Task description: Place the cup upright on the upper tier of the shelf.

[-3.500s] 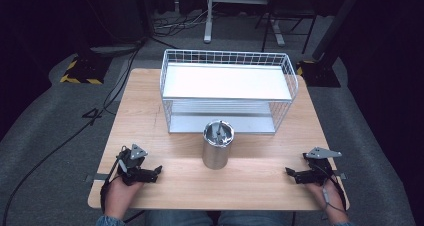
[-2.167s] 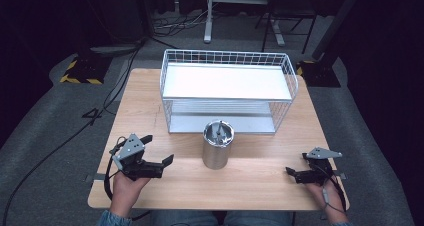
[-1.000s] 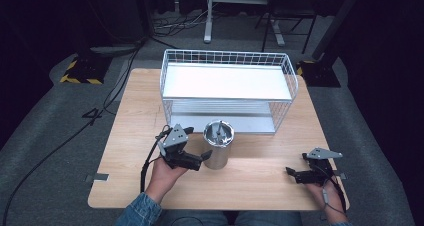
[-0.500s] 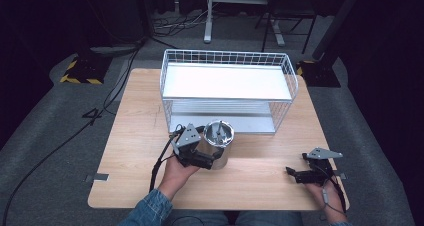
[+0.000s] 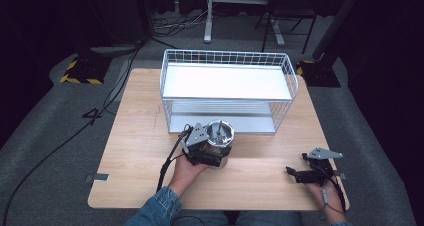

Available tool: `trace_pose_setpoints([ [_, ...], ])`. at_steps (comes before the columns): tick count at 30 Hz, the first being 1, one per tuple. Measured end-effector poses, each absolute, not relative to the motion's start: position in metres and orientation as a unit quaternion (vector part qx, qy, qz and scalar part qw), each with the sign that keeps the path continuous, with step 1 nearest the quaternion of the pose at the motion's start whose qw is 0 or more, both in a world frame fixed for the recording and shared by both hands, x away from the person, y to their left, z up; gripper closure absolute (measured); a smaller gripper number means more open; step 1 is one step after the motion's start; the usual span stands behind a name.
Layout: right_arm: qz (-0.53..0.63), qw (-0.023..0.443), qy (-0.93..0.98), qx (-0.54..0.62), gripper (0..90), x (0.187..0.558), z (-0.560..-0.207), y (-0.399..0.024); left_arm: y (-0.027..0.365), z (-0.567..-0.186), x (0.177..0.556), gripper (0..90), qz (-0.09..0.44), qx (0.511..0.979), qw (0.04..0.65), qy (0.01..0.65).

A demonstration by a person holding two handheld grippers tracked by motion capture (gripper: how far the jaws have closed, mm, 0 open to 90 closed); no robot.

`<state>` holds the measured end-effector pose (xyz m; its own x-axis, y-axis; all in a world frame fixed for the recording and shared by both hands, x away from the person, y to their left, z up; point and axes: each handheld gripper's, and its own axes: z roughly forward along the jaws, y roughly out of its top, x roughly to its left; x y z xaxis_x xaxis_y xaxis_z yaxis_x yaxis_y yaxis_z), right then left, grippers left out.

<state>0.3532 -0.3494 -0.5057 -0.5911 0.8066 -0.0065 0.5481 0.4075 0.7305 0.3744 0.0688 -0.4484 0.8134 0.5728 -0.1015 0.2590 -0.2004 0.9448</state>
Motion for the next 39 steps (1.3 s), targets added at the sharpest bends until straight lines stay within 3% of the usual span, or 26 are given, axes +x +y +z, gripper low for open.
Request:
trace_pose_setpoints([
  [24,0.359,0.186,0.820,0.405,15.2,0.352,-0.505,-0.349,0.063,-0.449,0.376,3.1,0.151,0.769,0.558,0.272],
  [39,0.359,0.186,0.820,0.405,15.2,0.351,-0.505,-0.349,0.081,-0.408,0.366,3.2,0.152,0.768,0.561,0.268],
])
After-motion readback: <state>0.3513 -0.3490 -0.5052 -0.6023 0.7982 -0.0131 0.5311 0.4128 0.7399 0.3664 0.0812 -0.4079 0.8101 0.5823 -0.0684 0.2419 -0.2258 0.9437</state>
